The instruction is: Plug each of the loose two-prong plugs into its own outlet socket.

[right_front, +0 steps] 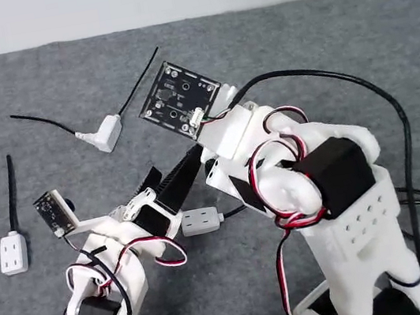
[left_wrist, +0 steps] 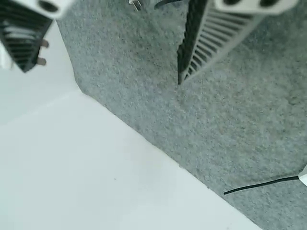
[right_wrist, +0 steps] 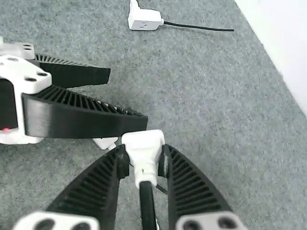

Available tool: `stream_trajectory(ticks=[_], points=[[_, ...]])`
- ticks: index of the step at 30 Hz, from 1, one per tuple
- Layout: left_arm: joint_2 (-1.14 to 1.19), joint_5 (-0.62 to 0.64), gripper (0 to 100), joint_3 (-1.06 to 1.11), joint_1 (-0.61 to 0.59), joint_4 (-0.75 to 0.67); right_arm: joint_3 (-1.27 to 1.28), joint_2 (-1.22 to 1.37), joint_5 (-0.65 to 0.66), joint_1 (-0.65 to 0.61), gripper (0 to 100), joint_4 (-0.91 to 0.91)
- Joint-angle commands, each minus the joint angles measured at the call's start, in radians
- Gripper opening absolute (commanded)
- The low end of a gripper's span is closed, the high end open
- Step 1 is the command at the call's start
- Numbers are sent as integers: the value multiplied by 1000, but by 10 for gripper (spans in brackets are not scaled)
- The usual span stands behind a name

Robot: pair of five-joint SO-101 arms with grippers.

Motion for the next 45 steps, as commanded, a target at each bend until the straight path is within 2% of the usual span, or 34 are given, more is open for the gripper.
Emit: stream_trajectory(ticks=[1, 5, 10, 14, 17, 20, 24, 30, 32, 36, 41, 45], points=[[3, 0, 423, 4, 51, 25, -44, -18, -17, 4, 9, 15], [2, 0, 423, 2, 31, 25, -18, -16, -6, 4, 9, -2], [2, 0, 423, -8, -115, 31, 141, -16, 38, 7, 9, -87], [2, -34, 424, -12, -198, 112, 250, -16, 44, 10, 9, -179], [2, -86, 424, -7, -278, 192, 262, 24, 87, -12, 8, -170], [2, -141, 424, 12, -373, 238, 193, 122, 86, -41, 9, -120], [2, -245, 424, 110, -519, 224, 48, 343, 92, -77, 9, -62], [2, -439, 424, 223, -876, 172, -210, 699, 180, -117, 9, 36], [2, -479, 424, 239, -957, 166, -253, 765, 193, -130, 9, 39], [2, -537, 424, 275, -987, 163, -209, 829, 301, -154, 9, 41], [2, -543, 424, 282, -984, 163, -72, 819, 479, -143, 9, 36], [2, -543, 424, 283, -953, 166, -40, 786, 508, -127, 9, 16]])
